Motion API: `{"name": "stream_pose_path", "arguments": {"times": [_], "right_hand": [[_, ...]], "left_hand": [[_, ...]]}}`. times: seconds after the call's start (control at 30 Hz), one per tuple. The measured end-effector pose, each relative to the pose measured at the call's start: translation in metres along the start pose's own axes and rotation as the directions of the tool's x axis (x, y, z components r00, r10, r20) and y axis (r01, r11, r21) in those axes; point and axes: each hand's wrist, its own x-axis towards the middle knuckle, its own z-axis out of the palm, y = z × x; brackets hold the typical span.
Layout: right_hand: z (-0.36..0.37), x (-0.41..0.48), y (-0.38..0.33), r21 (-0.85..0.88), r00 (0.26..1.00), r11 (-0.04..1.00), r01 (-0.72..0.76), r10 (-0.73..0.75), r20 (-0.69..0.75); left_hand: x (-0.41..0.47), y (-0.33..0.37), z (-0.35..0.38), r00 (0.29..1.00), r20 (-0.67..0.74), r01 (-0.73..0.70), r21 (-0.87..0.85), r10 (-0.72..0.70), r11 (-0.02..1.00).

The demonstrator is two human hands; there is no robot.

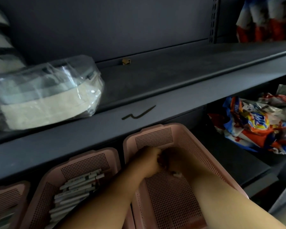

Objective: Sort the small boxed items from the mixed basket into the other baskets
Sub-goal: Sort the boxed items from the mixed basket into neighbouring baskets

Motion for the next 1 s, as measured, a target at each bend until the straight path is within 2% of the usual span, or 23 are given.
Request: {"name": "stream_pose_path", "arguments": {"times": [0.1, 0.2, 0.27, 0.3, 0.37, 0.4, 0.43, 0.5, 0.53, 0.57, 0.6, 0.63, 0.73, 0.8, 0.87, 0.93, 1.0], "right_hand": [[-0.017, 0.003, 0.007, 0.032, 0.977, 0.983, -0.179, 0.174, 0.121], [-0.048, -0.010, 0.000, 0.311, 0.962, 0.911, -0.271, 0.252, 0.101], [-0.058, -0.019, -0.007, 0.550, 0.971, 0.801, -0.237, 0.214, 0.107], [-0.061, -0.024, -0.011, 0.693, 0.980, 0.694, -0.195, 0.167, 0.109], [-0.056, -0.027, -0.017, 0.941, 0.994, 0.325, -0.090, 0.091, 0.064], [-0.049, -0.028, -0.022, 0.986, 0.994, 0.153, -0.061, 0.102, 0.046], [-0.040, -0.030, -0.030, 0.998, 0.989, 0.012, -0.059, 0.134, 0.057], [-0.019, -0.036, -0.051, 0.967, 0.966, -0.217, -0.135, 0.188, 0.177], [-0.008, -0.038, -0.064, 0.935, 0.952, -0.306, -0.176, 0.187, 0.240], [0.002, -0.040, -0.075, 0.919, 0.937, -0.331, -0.213, 0.198, 0.288], [0.010, -0.042, -0.084, 0.916, 0.923, -0.324, -0.238, 0.219, 0.317], [0.016, -0.045, -0.090, 0.927, 0.913, -0.273, -0.259, 0.245, 0.327], [0.022, -0.055, -0.096, 0.960, 0.894, -0.073, -0.270, 0.351, 0.278], [0.012, -0.060, -0.095, 0.939, 0.872, 0.200, -0.281, 0.462, 0.162], [-0.001, -0.062, -0.093, 0.830, 0.884, 0.459, -0.316, 0.460, 0.083], [-0.008, -0.063, -0.083, 0.629, 0.915, 0.700, -0.337, 0.401, 0.044], [-0.008, -0.069, -0.073, 0.315, 0.949, 0.898, -0.306, 0.314, 0.028]], "left_hand": [[-0.005, -0.001, -0.011, 0.997, -0.082, -0.020, -0.041, 0.016, 0.999], [-0.011, -0.003, -0.029, 0.977, -0.211, -0.032, -0.090, 0.013, 0.995], [-0.019, -0.006, -0.041, 0.970, -0.244, -0.047, -0.181, 0.002, 0.982], [-0.025, -0.009, -0.047, 0.969, -0.247, -0.043, -0.231, -0.016, 0.972], [-0.038, -0.018, -0.057, 0.959, -0.276, -0.020, -0.278, -0.060, 0.961], [-0.044, -0.024, -0.061, 0.950, -0.302, -0.011, -0.282, -0.078, 0.959], [-0.050, -0.029, -0.064, 0.940, -0.327, -0.002, -0.286, -0.096, 0.958], [-0.066, -0.036, -0.066, 0.925, -0.358, 0.013, -0.298, -0.125, 0.954], [-0.074, -0.037, -0.065, 0.923, -0.363, 0.014, -0.301, -0.128, 0.953], [-0.081, -0.039, -0.063, 0.924, -0.363, 0.012, -0.290, -0.122, 0.957], [-0.088, -0.041, -0.060, 0.927, -0.358, 0.011, -0.272, -0.112, 0.962], [-0.094, -0.042, -0.057, 0.930, -0.353, 0.009, -0.257, -0.103, 0.966], [-0.109, -0.049, -0.052, 0.929, -0.354, 0.015, -0.244, -0.103, 0.970], [-0.114, -0.053, -0.051, 0.929, -0.359, 0.011, -0.221, -0.091, 0.975], [-0.118, -0.055, -0.050, 0.932, -0.353, 0.005, -0.204, -0.078, 0.979], [-0.118, -0.054, -0.048, 0.938, -0.340, -0.007, -0.199, -0.062, 0.980], [-0.116, -0.049, -0.043, 0.945, -0.324, -0.027, -0.201, -0.040, 0.979]]}}
